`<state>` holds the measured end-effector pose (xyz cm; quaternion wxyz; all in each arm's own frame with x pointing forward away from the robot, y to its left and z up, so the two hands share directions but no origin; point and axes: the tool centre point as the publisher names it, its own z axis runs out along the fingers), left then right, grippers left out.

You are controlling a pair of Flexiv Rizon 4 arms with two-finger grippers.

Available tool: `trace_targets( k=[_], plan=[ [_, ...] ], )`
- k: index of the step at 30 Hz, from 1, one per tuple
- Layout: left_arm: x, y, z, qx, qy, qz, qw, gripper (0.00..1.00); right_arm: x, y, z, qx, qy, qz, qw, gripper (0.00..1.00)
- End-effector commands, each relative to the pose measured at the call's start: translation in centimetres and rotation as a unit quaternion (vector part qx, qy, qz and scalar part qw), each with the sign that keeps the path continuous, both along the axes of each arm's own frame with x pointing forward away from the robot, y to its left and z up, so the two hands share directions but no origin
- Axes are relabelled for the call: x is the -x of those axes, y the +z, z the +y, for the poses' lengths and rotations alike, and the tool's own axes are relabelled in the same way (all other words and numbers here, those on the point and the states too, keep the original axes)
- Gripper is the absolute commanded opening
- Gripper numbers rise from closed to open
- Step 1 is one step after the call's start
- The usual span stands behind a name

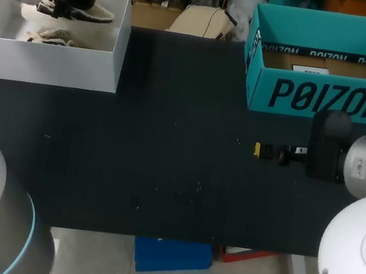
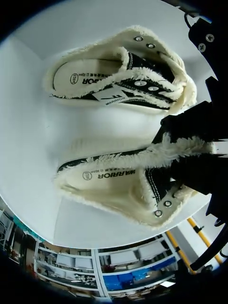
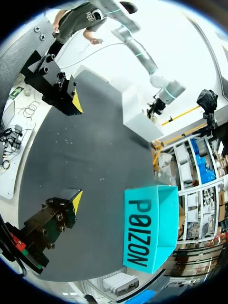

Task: Take the shoe out of the shoebox, open the shoe tongue, remove and reinsert the insole, then place the shoe into the shoebox

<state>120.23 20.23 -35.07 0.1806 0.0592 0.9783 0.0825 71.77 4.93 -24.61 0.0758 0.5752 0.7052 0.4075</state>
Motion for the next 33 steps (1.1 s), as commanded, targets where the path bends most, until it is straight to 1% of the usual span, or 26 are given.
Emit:
trace_targets(
  k=[1, 2, 3, 4, 5, 6, 8, 10, 13, 15, 17, 18, 19, 20, 22, 23, 24, 29, 33],
  plan=[
    [-0.4, -0.5, -0.4, -0.005, -0.002, 0.005, 1.000, 0.13, 0.0, -0.1, 0.0, -0.001, 0.001, 0.001, 1.000, 1.00],
    [-0.3, -0.6, -0.5, -0.006, -0.002, 0.005, 1.000, 0.43, 0.0, -0.1, 0.0, -0.001, 0.001, 0.001, 1.000, 1.00],
    [-0.2, -0.5, -0.5, -0.003, -0.005, 0.005, 1.000, 0.66, 0.0, -0.1, 0.0, -0.001, 0.001, 0.001, 1.000, 1.00],
    [-0.1, -0.4, -0.5, -0.002, -0.005, 0.005, 1.000, 0.61, 0.0, -0.1, 0.0, -0.001, 0.001, 0.001, 1.000, 1.00],
    [0.1, -0.2, -0.5, -0.002, -0.004, 0.006, 1.000, 0.50, 0.0, -0.1, 0.0, -0.001, 0.001, 0.001, 1.000, 1.00],
    [0.3, 0.0, -0.6, 0.000, -0.004, 0.007, 1.000, 0.56, 0.0, -0.1, 0.0, -0.001, 0.001, 0.001, 1.000, 1.00],
    [0.6, 0.7, -0.8, 0.001, -0.004, 0.008, 1.000, 0.59, 0.0, -0.1, 0.0, -0.001, 0.001, 0.001, 1.000, 1.00],
    [1.0, 1.8, -1.0, 0.003, -0.006, 0.008, 1.000, 0.58, 0.0, -0.1, 0.0, -0.001, 0.001, 0.001, 1.000, 1.00],
    [1.4, 3.4, -1.1, 0.013, -0.006, 0.007, 1.000, 0.54, 0.0, -0.1, 0.0, -0.001, 0.001, 0.001, 1.000, 1.00],
    [1.9, 5.2, -1.2, 0.020, -0.008, 0.008, 1.000, 0.51, 0.0, -0.1, 0.0, -0.001, 0.001, 0.001, 1.000, 1.00],
    [2.6, 6.3, -1.4, 0.022, -0.010, 0.014, 1.000, 0.53, 0.0, -0.1, 0.0, -0.001, 0.001, 0.001, 1.000, 1.00],
    [2.9, 6.9, -1.6, 0.024, -0.011, 0.017, 1.000, 0.52, 0.0, -0.1, 0.0, -0.001, 0.001, 0.001, 1.000, 1.00],
    [3.4, 7.4, -1.7, 0.022, -0.010, 0.021, 0.999, 0.55, 0.0, -0.1, 0.0, -0.001, 0.001, 0.001, 1.000, 1.00],
    [3.8, 7.8, -1.9, 0.018, -0.003, 0.029, 0.999, 0.60, 0.0, -0.1, 0.0, -0.001, 0.001, 0.001, 1.000, 1.00],
    [4.8, 8.7, -2.2, 0.022, 0.001, 0.036, 0.999, 0.85, 0.0, -0.1, 0.0, -0.001, 0.001, 0.001, 1.000, 1.00],
    [5.3, 9.2, -2.4, 0.018, 0.008, 0.037, 0.999, 0.91, 0.0, -0.1, 0.0, -0.001, 0.001, 0.001, 1.000, 1.00],
    [5.8, 9.6, -2.7, 0.019, 0.010, 0.040, 0.999, 1.00, 0.0, -0.1, 0.0, -0.001, 0.001, 0.001, 1.000, 1.00],
    [8.2, 11.2, -4.1, 0.025, 0.033, 0.062, 0.997, 1.00, 0.0, -0.1, 0.0, -0.001, 0.001, 0.001, 1.000, 1.00],
    [11.2, 12.8, -5.9, 0.030, 0.044, 0.071, 0.996, 1.00, 0.0, -0.1, 0.0, -0.001, 0.001, 0.001, 1.000, 1.00]
  ],
)
